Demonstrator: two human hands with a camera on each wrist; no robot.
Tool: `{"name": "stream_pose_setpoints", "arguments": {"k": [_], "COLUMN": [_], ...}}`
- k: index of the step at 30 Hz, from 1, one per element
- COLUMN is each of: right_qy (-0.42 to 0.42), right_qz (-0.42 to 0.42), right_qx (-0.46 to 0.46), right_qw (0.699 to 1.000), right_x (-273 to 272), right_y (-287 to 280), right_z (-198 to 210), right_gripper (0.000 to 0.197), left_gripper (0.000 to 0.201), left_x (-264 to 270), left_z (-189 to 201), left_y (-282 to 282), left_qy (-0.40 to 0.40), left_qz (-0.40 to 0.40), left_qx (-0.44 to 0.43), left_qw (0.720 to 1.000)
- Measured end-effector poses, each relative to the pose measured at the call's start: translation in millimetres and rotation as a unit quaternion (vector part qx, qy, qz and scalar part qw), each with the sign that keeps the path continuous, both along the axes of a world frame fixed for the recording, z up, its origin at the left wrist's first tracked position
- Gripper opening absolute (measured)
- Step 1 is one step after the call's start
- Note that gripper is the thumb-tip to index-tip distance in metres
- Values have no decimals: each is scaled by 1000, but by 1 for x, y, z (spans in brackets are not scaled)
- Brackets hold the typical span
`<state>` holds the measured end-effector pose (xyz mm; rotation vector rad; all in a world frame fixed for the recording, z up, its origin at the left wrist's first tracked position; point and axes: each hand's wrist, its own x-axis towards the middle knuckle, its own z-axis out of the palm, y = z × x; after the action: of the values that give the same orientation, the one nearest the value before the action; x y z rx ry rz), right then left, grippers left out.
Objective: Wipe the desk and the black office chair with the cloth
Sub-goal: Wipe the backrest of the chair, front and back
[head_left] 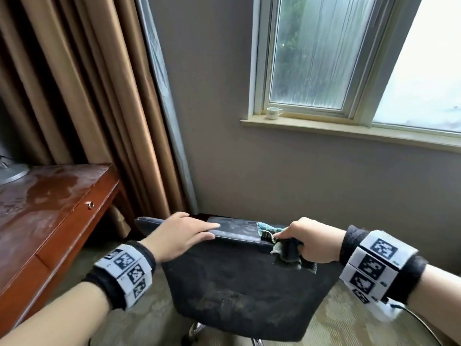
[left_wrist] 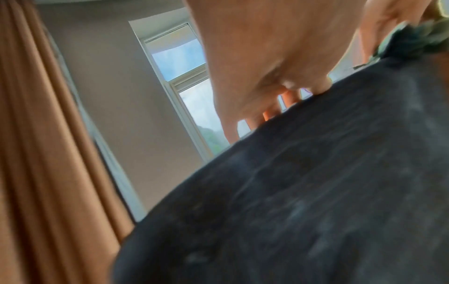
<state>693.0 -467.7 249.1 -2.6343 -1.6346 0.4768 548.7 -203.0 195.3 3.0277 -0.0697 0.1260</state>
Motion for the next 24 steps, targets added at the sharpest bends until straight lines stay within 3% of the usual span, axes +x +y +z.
{"name": "stream_pose_setpoints", "arguments": {"k": [2,5,8,10,15,17,21,24], "right_qy": [-9,-15,-18,-14,-59,-100,-149,-173], "right_qz": [10,43,66,70,59,74,82,36], "right_qx": [6,22,59,103,229,305,420,449], "right_qw": [1000,999,996,992,970,944,891,876], "right_x": [19,49,75,90,120,127,142,154], "right_y": [-19,-39,-59,-72,-100,-106,-112,-114], "right_z": [-4,-10,-14,-19,-44,-55,-74,-89], "right_gripper": [64,68,70,70,78,74,58,67], "left_gripper": [106,89,56,51,76,90,116,118], "left_x": [-8,-17,-14,-12,-3,3,23,33], "left_z": [-3,-13,-27,-34,-49,-59,-70,-78], "left_y": [-5,-26,-62,-83,-113,-121,-129,-132], "left_qy": [-3,-34,-90,-114,-193,-212,-248,-284], "left_qz": [43,82,101,106,34,21,41,45], "left_qx": [-15,-55,15,56,207,275,321,354], "left_qw": [999,995,991,986,959,938,913,890]}}
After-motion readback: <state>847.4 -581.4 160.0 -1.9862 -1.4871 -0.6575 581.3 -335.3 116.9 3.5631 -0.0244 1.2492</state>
